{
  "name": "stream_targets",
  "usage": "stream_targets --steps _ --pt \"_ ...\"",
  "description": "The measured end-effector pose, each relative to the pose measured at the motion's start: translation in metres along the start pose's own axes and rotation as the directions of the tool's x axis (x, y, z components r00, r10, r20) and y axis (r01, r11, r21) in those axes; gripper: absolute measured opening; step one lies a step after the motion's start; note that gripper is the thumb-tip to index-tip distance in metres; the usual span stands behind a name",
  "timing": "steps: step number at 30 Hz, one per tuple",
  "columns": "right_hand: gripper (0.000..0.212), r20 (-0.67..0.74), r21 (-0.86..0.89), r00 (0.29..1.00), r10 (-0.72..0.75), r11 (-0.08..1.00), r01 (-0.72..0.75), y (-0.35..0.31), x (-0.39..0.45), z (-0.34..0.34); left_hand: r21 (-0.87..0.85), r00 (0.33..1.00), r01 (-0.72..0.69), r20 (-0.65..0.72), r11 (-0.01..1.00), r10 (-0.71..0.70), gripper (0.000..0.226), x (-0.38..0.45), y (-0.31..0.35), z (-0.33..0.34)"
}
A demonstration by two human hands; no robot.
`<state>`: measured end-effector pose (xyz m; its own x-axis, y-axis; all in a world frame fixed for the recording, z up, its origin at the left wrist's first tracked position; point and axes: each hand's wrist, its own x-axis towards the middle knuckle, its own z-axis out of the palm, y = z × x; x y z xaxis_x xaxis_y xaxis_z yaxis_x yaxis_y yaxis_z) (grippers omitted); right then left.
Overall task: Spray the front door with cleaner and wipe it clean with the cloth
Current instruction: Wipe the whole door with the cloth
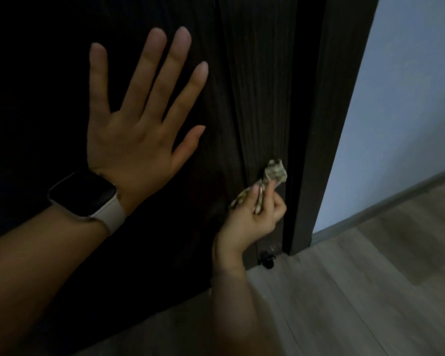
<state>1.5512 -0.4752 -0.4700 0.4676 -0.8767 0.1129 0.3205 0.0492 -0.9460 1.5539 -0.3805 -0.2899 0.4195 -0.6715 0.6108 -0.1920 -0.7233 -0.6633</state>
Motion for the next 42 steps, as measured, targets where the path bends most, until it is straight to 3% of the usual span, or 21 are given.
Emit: stream_targets --steps 4,9,11,13,16,20,22,26,28,31,36,39,42 --pt "0.035 -0.050 0.094 0.958 -0.281 0.954 0.284 -0.069 0.040 0.006 -0.064 1.000 0.013 0.025 0.998 -0.012 0.063 0.002 0.000 -0.001" --pt "0.038 0.156 0.021 0.837 -0.524 0.849 0.527 -0.145 0.069 0.011 -0.074 1.000 0.013 0.027 0.997 -0.011 0.065 0.001 -0.004 -0.015" --pt "0.041 0.261 -0.035 0.743 -0.616 0.764 0.645 -0.171 0.077 0.014 -0.162 1.000 0.027 0.014 0.986 -0.025 0.064 0.006 -0.008 -0.029" --pt "0.043 0.367 -0.092 0.598 -0.712 0.612 0.785 -0.209 0.095 0.021 -0.234 1.000 0.024 -0.004 0.972 -0.026 0.063 0.018 -0.019 -0.046" --pt "0.049 0.390 -0.105 0.428 -0.815 0.422 0.900 -0.301 0.134 0.051 -0.201 0.996 0.062 -0.045 0.978 -0.073 0.062 0.050 -0.053 -0.070" --pt "0.043 0.294 -0.113 0.385 -0.875 0.368 0.923 -0.388 0.163 0.087 -0.110 0.984 0.175 -0.012 0.978 -0.177 0.084 0.090 -0.094 -0.092" --pt "0.050 0.317 -0.108 0.352 -0.881 0.335 0.936 -0.376 0.164 0.084 -0.104 0.975 0.224 0.022 0.969 -0.223 0.099 0.101 -0.107 -0.092" --pt "0.051 0.500 0.010 0.175 -0.848 0.208 0.978 -0.274 0.153 0.038 -0.062 0.970 0.236 0.066 0.970 -0.232 0.121 0.104 -0.115 -0.082" --pt "0.049 0.586 0.037 0.146 -0.797 0.206 0.978 -0.236 0.146 0.014 -0.047 0.970 0.236 0.067 0.971 -0.233 0.123 0.104 -0.114 -0.080" --pt "0.046 0.603 0.045 0.136 -0.786 0.204 0.978 -0.255 0.145 0.022 -0.037 0.971 0.234 0.059 0.971 -0.232 0.123 0.103 -0.113 -0.080" --pt "0.049 0.469 0.027 0.165 -0.868 0.201 0.979 -0.359 0.151 0.074 -0.013 0.970 0.239 0.059 0.971 -0.238 0.124 0.104 -0.113 -0.080" --pt "0.048 0.464 0.054 0.106 -0.879 0.147 0.988 -0.336 0.151 0.069 -0.004 0.969 0.240 0.055 0.971 -0.240 0.124 0.104 -0.113 -0.079" --pt "0.048 0.613 0.129 0.003 -0.790 0.104 0.986 -0.259 0.147 0.031 -0.012 0.968 0.244 0.062 0.970 -0.243 0.124 0.104 -0.114 -0.081"
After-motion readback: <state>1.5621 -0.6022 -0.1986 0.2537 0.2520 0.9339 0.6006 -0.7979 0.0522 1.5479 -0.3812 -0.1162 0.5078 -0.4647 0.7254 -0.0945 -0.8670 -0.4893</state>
